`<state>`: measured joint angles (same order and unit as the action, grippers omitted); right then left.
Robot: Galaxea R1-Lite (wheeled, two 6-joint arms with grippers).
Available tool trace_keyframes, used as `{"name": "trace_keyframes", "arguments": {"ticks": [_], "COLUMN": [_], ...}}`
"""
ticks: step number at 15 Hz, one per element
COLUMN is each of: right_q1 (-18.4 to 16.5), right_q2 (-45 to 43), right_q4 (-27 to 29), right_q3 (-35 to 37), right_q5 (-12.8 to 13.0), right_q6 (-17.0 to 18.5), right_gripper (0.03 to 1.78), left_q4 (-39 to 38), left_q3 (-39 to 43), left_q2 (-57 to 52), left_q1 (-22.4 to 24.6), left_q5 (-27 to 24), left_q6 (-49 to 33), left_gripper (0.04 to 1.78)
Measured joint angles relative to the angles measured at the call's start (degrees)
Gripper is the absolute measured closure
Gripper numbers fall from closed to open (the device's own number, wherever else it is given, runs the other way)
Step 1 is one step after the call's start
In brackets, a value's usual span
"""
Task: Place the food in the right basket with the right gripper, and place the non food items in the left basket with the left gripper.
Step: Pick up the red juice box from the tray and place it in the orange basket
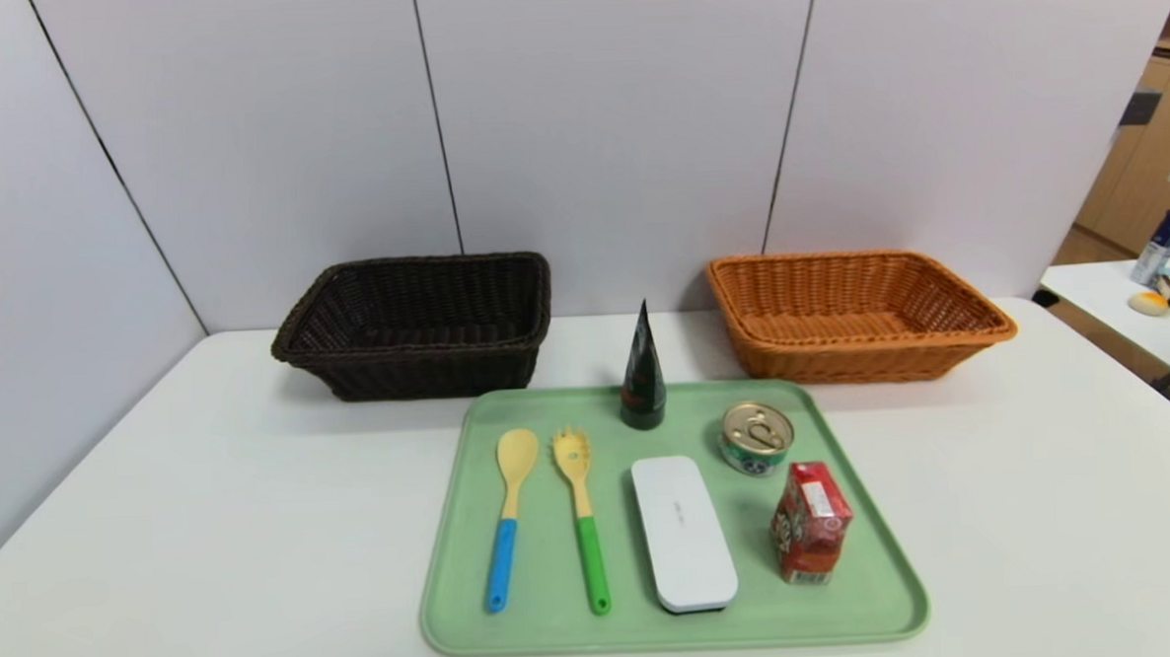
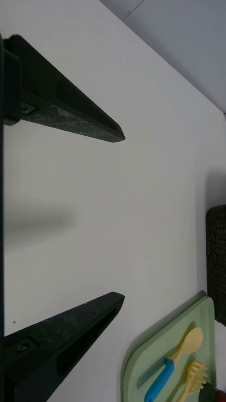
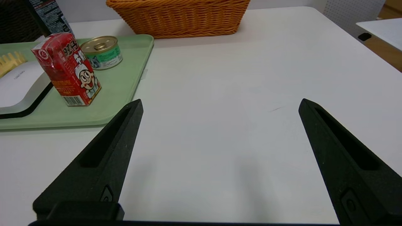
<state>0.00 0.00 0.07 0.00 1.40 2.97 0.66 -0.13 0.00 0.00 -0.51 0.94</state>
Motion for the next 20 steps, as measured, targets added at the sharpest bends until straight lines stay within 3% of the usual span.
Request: {"name": "trace_keyframes", "arguments": {"ticks": [9, 13, 17, 18, 20], "right_q1": [0.0, 0.3, 1.34, 2.43, 6.52], "right_q2": [3.13, 13.71, 36.6, 42.25, 53.49], "right_q4": [1.83, 11.61, 24.39, 26.49, 31.26], "right_q3": [-2.78, -23.45, -49.94, -56.04, -67.3], "right_q5": [-0.69, -6.94, -16.59, -17.76, -16.34], "right_q6": [-1.22, 0.13, 7.25, 8.48, 10.06], "right_gripper": [0.1, 0.1, 0.1, 0.1, 0.1], "left_q4": [-0.55, 10.95, 19.32, 19.87, 21.3], "left_q3": [-0.79, -14.28, -29.9, -34.23, -43.47], "left_q2": [0.0, 5.03, 21.11, 26.06, 36.57], "left_q1": [0.0, 0.0, 0.0, 0.0, -0.16], "left_q5": [0.98, 0.22, -1.83, -2.44, -3.6], "left_q6": [-2.45, -3.94, -6.89, -8.22, -10.85], "left_gripper": [0.13, 0.13, 0.13, 0.13, 0.13]}}
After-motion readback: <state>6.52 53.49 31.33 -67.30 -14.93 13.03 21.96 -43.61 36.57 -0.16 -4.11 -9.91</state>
